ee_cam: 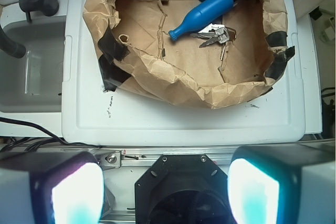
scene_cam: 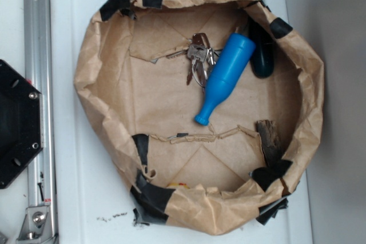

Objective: Grab the yellow duck.

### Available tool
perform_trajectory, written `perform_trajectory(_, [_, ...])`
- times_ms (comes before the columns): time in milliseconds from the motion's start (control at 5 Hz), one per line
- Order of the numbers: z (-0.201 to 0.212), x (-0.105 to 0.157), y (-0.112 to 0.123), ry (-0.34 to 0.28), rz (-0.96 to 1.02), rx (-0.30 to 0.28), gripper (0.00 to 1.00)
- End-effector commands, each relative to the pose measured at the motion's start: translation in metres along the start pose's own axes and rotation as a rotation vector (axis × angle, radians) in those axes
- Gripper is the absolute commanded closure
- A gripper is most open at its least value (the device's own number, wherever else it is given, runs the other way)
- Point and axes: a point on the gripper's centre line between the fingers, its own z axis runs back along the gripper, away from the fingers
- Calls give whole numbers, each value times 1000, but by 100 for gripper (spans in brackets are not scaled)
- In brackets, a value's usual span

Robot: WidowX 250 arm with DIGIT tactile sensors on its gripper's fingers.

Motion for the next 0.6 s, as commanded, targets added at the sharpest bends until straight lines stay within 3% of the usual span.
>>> perform_trajectory(0, [0,0,0,0,0,0,0])
perform_trajectory(200, [-23,48,10,29,194,58,0])
perform_trajectory(400, [-50,92,26,52,412,19,0])
